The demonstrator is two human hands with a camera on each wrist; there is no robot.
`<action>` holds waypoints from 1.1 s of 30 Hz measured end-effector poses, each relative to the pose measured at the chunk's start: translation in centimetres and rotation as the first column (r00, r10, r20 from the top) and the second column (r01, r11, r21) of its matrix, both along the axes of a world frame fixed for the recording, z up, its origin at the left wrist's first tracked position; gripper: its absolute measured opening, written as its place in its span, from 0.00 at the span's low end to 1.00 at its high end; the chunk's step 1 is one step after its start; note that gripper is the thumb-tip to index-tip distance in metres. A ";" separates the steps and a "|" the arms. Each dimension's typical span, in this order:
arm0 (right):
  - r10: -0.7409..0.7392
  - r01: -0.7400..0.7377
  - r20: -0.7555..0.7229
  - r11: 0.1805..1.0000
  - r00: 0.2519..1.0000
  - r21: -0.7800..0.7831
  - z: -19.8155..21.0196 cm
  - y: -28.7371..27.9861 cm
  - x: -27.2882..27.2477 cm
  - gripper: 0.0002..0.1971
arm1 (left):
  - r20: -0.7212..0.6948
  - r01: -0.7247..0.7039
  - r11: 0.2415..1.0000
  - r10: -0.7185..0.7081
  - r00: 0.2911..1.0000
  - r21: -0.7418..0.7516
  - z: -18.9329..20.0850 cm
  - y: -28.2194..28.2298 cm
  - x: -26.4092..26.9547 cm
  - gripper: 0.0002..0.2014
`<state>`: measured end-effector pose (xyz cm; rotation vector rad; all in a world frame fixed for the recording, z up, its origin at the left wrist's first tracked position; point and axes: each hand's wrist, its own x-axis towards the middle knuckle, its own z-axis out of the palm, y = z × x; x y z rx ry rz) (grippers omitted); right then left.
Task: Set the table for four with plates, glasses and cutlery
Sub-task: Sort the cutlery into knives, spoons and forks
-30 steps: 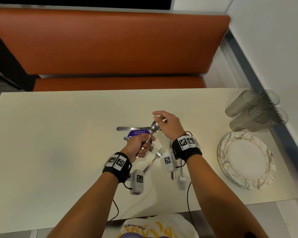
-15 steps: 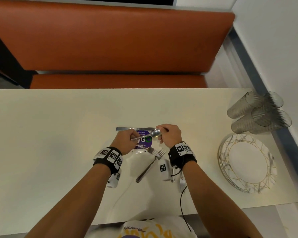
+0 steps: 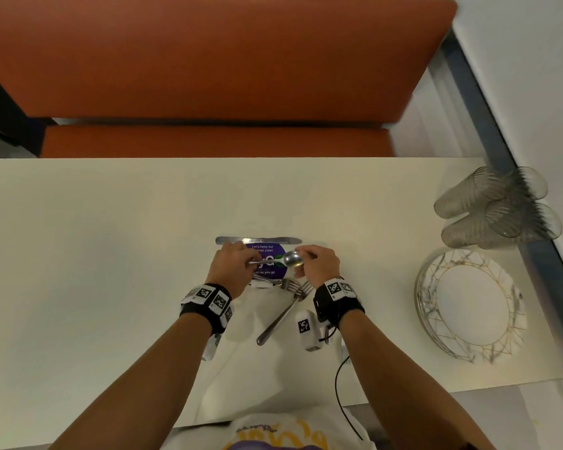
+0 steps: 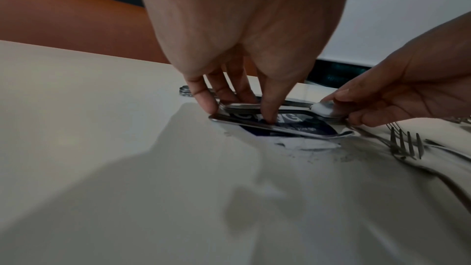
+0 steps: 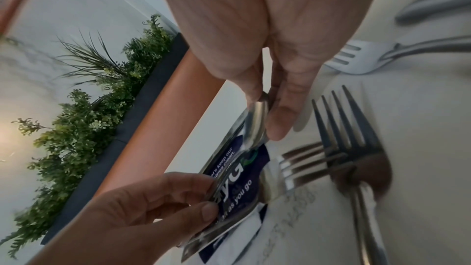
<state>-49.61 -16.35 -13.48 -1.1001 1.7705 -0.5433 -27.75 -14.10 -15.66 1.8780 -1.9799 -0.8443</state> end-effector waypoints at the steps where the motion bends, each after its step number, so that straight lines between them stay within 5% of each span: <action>1: 0.002 -0.002 -0.005 1.000 1.000 -0.003 -0.1 -0.1 0.1 0.09 | 0.010 -0.003 1.000 0.003 1.000 -0.009 0.0 0.1 0.0 0.08; 23: -0.038 0.035 -0.046 0.997 0.998 -0.065 -0.5 -0.5 -0.4 0.08 | -0.023 -0.112 0.993 0.111 0.994 -0.042 -0.4 0.3 0.1 0.16; 33: -0.078 0.015 -0.193 0.952 0.978 -0.307 0.4 2.5 -1.4 0.10 | -0.089 -0.196 0.974 0.186 0.978 -0.117 1.4 2.8 -0.6 0.09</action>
